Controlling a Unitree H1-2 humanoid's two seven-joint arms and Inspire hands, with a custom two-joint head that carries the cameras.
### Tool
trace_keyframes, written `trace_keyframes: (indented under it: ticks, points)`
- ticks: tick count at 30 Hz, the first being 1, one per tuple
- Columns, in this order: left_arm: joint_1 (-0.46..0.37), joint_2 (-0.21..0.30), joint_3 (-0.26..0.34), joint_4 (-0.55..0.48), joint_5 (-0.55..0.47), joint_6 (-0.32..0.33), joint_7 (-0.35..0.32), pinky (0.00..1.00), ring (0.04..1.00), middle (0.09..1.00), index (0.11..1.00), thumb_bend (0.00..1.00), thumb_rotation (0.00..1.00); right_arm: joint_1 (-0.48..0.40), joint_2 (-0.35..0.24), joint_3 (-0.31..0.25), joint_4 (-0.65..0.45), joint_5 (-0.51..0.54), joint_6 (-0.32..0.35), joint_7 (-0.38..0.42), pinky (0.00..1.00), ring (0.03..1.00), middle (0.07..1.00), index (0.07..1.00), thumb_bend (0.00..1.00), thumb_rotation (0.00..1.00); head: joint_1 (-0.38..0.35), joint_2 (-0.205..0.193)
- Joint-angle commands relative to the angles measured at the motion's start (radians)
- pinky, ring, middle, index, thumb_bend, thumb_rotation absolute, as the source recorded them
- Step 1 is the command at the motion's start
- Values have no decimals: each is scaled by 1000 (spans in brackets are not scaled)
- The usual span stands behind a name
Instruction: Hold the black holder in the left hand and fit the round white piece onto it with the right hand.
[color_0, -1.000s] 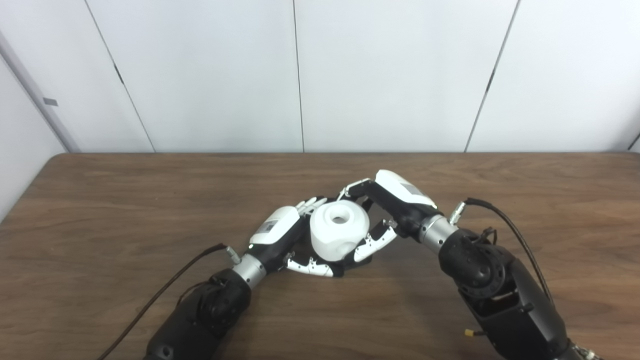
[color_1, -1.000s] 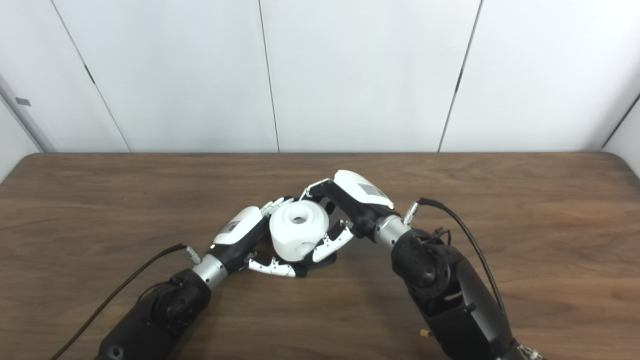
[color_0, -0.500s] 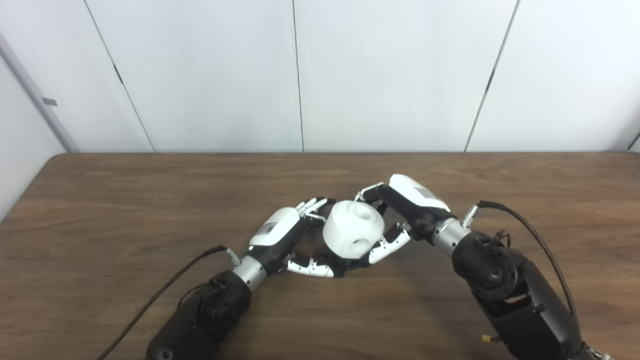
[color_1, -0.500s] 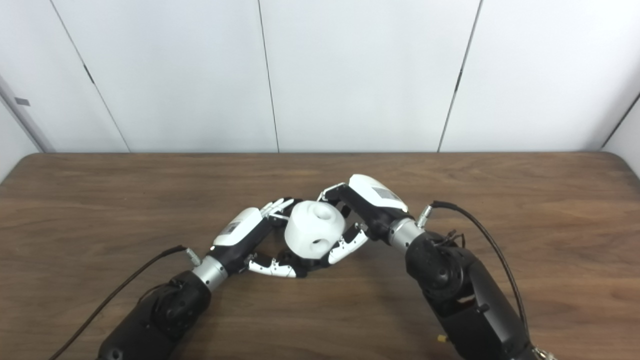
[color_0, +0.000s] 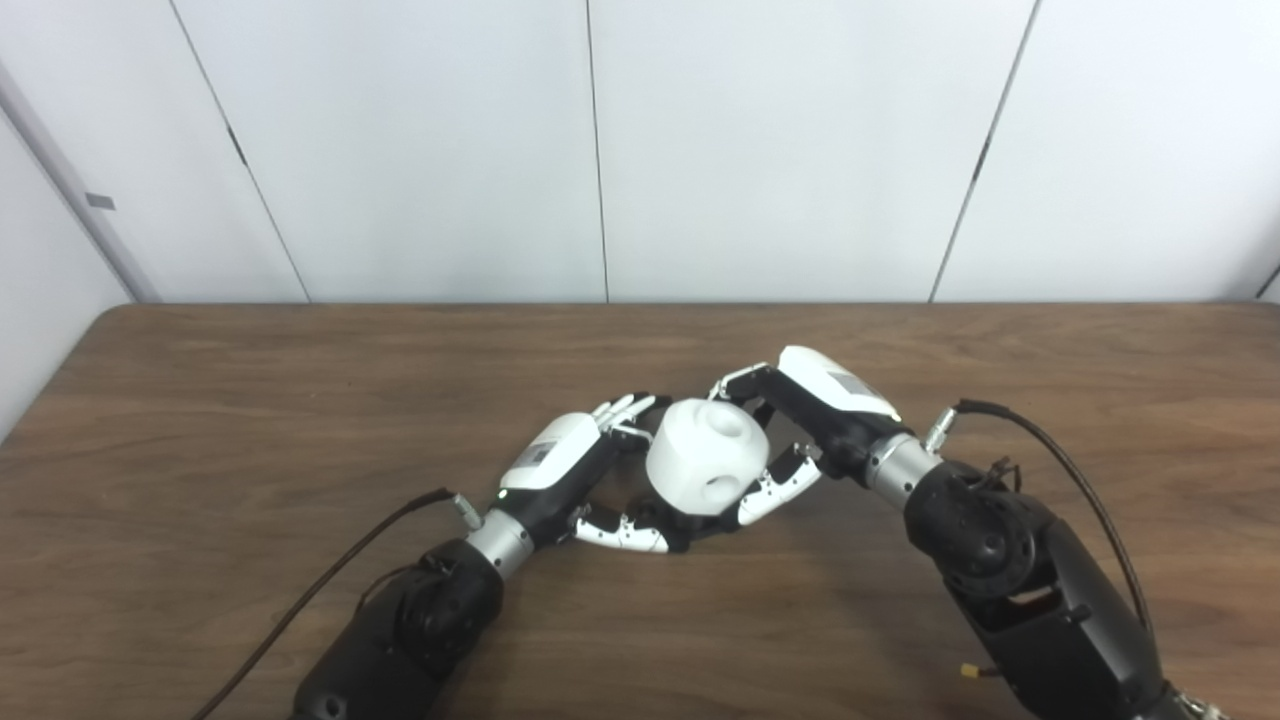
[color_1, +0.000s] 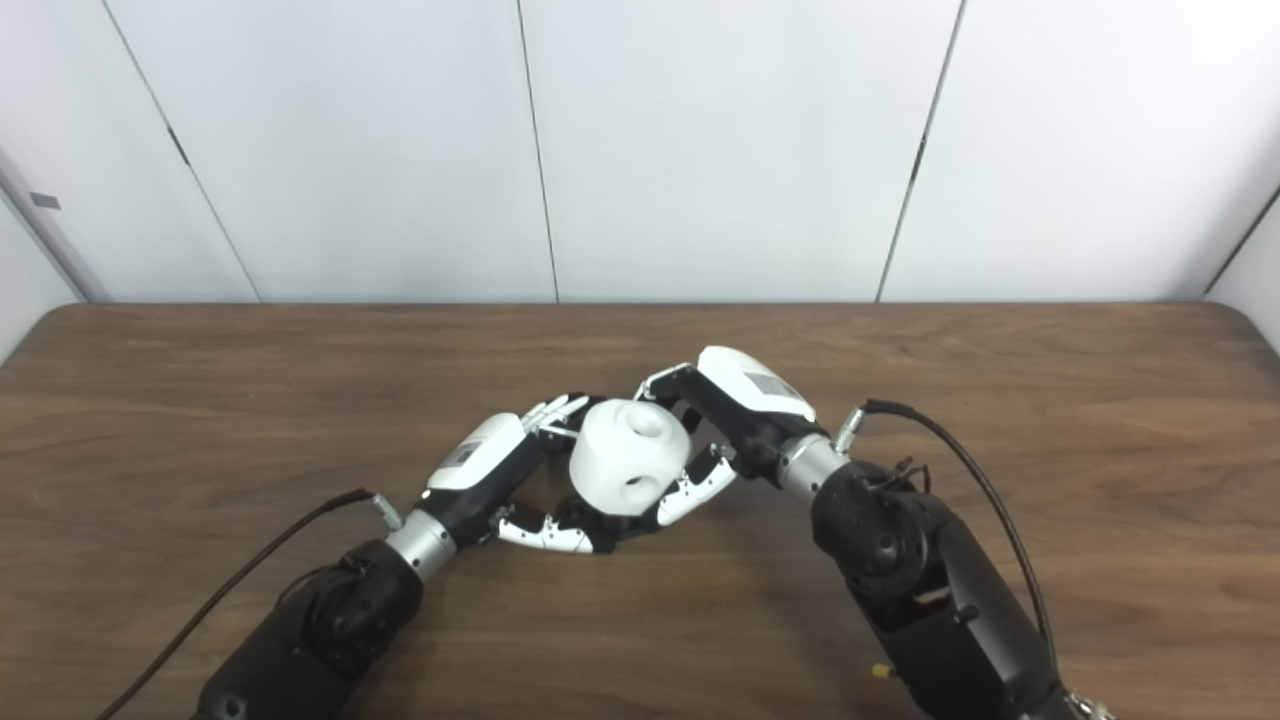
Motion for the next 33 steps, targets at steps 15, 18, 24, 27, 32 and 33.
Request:
trace_keyframes:
  ticks: [15, 18, 24, 27, 32, 33]
  points:
    - [54, -25, -57, 39, 33, 23, -71, 1000, 1000, 959, 482, 524, 60, -85, 17, 31, -88, -59, -17, 51, 587, 718, 726, 479, 522, 137, 3, 5]
    - [55, -25, -56, 39, 31, 20, -70, 1000, 1000, 959, 482, 524, 59, -80, 16, 29, -84, -58, -14, 54, 608, 727, 729, 479, 523, 136, 2, 5]
    - [55, -23, -54, 37, 28, 20, -71, 1000, 1000, 958, 483, 524, 58, -72, 6, 29, -71, -58, -33, 50, 607, 723, 726, 479, 523, 136, 5, 4]
    - [56, -22, -51, 37, 24, 21, -73, 1000, 1000, 960, 483, 524, 58, -70, 2, 29, -69, -62, -29, 52, 605, 723, 728, 479, 522, 137, 5, 4]
    - [57, -15, -50, 24, 23, 31, -82, 1000, 1000, 964, 483, 524, 60, -70, -3, 28, -64, -65, -24, 57, 618, 737, 733, 479, 522, 137, -1, 5]
    - [58, -14, -49, 20, 24, 35, -83, 1000, 1000, 964, 483, 524, 60, -71, -6, 28, -62, -66, -27, 57, 620, 738, 733, 479, 522, 137, 0, 6]
